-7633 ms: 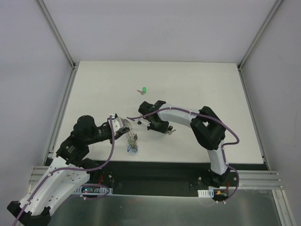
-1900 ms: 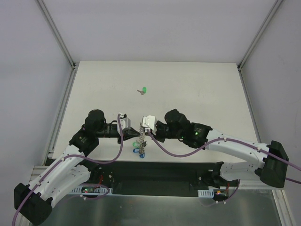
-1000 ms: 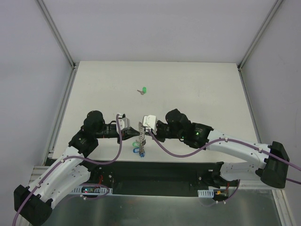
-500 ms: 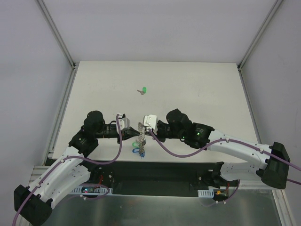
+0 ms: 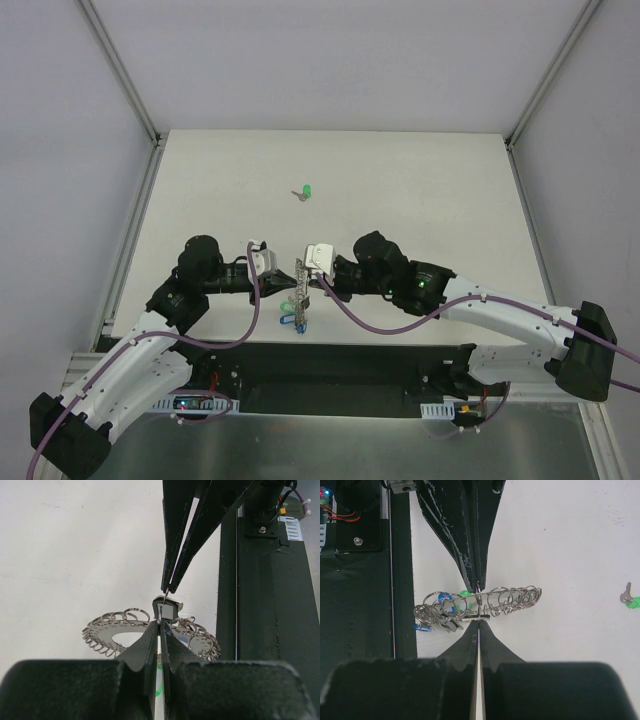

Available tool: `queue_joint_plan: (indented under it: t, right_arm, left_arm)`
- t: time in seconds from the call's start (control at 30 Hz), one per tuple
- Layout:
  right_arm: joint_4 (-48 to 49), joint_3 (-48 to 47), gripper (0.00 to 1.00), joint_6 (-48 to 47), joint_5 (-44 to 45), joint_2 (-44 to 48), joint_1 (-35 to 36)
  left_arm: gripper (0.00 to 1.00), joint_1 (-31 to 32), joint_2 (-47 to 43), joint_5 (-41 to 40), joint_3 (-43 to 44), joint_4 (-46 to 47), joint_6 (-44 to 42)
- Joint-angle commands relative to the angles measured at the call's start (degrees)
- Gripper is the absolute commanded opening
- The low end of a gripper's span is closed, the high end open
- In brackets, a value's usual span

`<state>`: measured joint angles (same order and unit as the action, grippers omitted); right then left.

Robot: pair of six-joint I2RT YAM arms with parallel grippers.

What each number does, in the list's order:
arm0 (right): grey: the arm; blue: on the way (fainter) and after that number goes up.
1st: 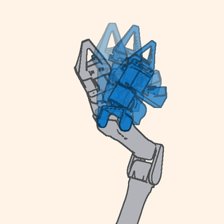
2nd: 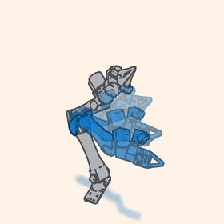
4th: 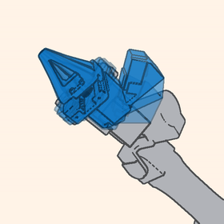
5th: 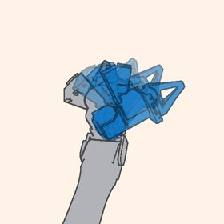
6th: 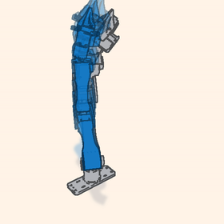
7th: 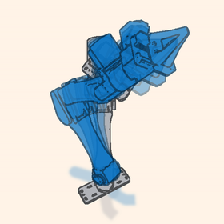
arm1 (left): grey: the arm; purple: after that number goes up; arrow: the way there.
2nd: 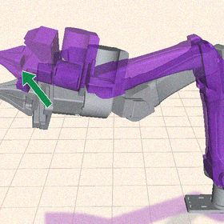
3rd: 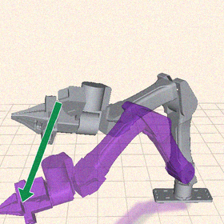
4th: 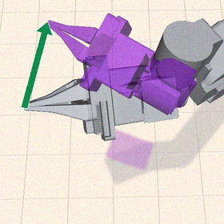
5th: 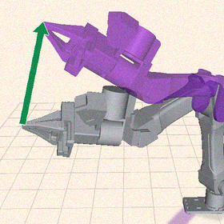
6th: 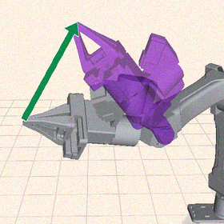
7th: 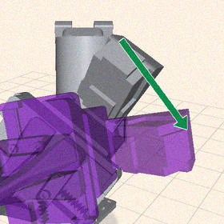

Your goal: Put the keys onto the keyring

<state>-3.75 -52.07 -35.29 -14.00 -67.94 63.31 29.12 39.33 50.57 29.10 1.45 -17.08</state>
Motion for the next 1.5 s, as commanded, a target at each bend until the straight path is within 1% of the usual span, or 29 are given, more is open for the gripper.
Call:
queue_joint_plan:
  t: [0.0,0.93,1.03,1.3,1.47]
  right_arm:
    - [0.7,-1.4,0.01,0.9,-0.9,0.0,0.2]
    - [1.5,-1.8,0.01,1.8,-0.6,-0.9,0.2]
    - [1.4,-1.7,0.01,1.8,-0.7,-0.4,0.2]
    - [0.5,-1.3,0.01,1.5,-0.2,0.6,0.2]
    - [0.2,-1.4,0.01,1.6,1.3,0.7,0.2]
  left_arm:
    - [0.00,-0.6,-0.8,2.3,0.4,4.3,0.6]
    - [0.00,-0.6,0.5,5.4,0.7,4.8,0.8]
    - [0.00,-0.6,0.5,5.1,0.7,4.8,1.0]
    - [0.00,-0.6,-0.9,1.1,0.3,4.8,0.9]
    - [0.00,-0.8,-1.1,0.5,0.2,5.0,1.1]
